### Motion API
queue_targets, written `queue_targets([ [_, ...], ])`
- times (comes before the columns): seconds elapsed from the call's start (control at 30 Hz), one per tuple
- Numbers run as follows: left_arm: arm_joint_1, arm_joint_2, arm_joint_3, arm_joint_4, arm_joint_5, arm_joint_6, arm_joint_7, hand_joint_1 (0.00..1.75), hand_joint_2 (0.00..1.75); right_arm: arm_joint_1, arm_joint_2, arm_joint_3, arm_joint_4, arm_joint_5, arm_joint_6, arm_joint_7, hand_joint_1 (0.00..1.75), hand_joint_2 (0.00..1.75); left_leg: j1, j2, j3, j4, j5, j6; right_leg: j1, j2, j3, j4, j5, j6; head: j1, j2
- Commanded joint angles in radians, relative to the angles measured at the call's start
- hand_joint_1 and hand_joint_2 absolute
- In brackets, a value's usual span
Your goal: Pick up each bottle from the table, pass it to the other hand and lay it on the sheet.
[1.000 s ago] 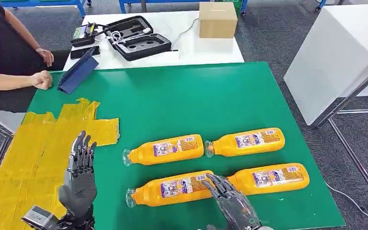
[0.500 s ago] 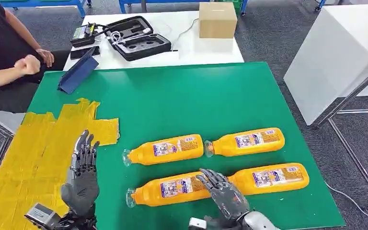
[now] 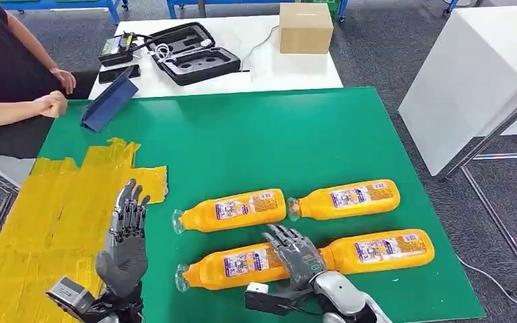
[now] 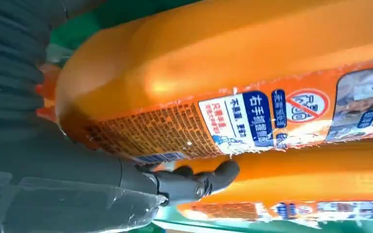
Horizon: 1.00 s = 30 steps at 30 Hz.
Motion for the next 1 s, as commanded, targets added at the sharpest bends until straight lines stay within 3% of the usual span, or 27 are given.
queue_targets([
  [0.03, -0.057, 0.041, -0.034, 0.102, 0.002, 0.002, 0.004, 0.00, 0.00, -0.089, 0.020, 0.106, 0.234, -0.041, 0.081, -0.066, 0.00, 1.75, 0.002, 0.003, 0.004, -0.002, 0.000, -0.001, 0.002, 0.001, 0.004, -0.004, 0.001, -0.001, 0.000, 0.000],
  [0.07, -0.063, 0.042, -0.035, 0.111, 0.004, 0.004, 0.002, 0.00, 0.00, -0.091, 0.005, 0.123, 0.241, -0.046, 0.090, -0.069, 0.38, 1.75, 0.001, 0.002, 0.004, -0.002, 0.000, -0.001, 0.001, 0.000, 0.004, -0.003, 0.001, 0.000, 0.000, 0.000],
  [0.3, -0.071, 0.045, -0.045, 0.108, 0.007, 0.009, 0.004, 0.00, 0.00, -0.109, 0.000, 0.154, 0.257, -0.061, 0.100, -0.074, 0.38, 1.75, 0.002, 0.004, 0.010, -0.002, 0.000, -0.001, 0.002, 0.001, 0.009, -0.003, 0.001, -0.001, 0.000, 0.000],
  [0.33, -0.069, 0.045, -0.044, 0.109, 0.008, 0.012, 0.005, 0.00, 0.00, -0.104, -0.004, 0.154, 0.253, -0.068, 0.105, -0.071, 1.59, 1.75, 0.001, 0.004, 0.012, -0.002, 0.000, -0.001, 0.001, 0.003, 0.010, -0.003, 0.001, 0.000, 0.000, 0.000],
  [0.37, -0.070, 0.048, -0.048, 0.109, 0.009, 0.011, 0.005, 0.00, 0.00, -0.106, -0.012, 0.165, 0.251, -0.079, 0.124, -0.069, 1.75, 1.75, 0.001, 0.005, 0.013, -0.001, 0.000, -0.001, 0.001, 0.004, 0.011, -0.002, 0.001, 0.000, 0.000, 0.000],
  [0.6, -0.079, 0.042, -0.037, 0.113, 0.028, 0.023, 0.001, 0.00, 0.00, -0.088, -0.063, 0.200, 0.249, -0.107, 0.133, -0.051, 1.75, 1.75, 0.002, 0.003, 0.017, -0.002, -0.001, -0.001, 0.003, 0.001, 0.006, -0.004, 0.001, -0.001, 0.000, 0.000],
  [0.83, -0.080, 0.027, -0.015, 0.097, 0.044, 0.044, 0.002, 0.00, 0.00, -0.082, -0.062, 0.198, 0.246, -0.110, 0.133, -0.045, 1.75, 1.75, 0.001, 0.004, 0.019, -0.002, -0.002, -0.001, 0.003, 0.003, 0.008, -0.003, 0.000, 0.000, 0.000, 0.000],
  [0.87, -0.072, -0.001, 0.022, 0.073, 0.058, 0.097, 0.001, 0.00, 0.00, -0.068, -0.055, 0.188, 0.242, -0.111, 0.130, -0.023, 1.75, 1.75, 0.001, 0.005, 0.019, -0.002, -0.002, 0.000, 0.002, 0.003, 0.008, -0.002, 0.000, 0.000, 0.000, 0.000],
  [1.0, -0.029, -0.002, 0.065, -0.071, 0.102, 0.510, -0.011, 0.00, 0.00, 0.004, -0.033, 0.172, 0.195, -0.127, 0.064, 0.063, 1.75, 1.75, 0.003, 0.003, 0.017, -0.001, -0.002, -0.001, 0.004, 0.001, 0.008, -0.004, 0.000, -0.001, 0.000, 0.000],
])
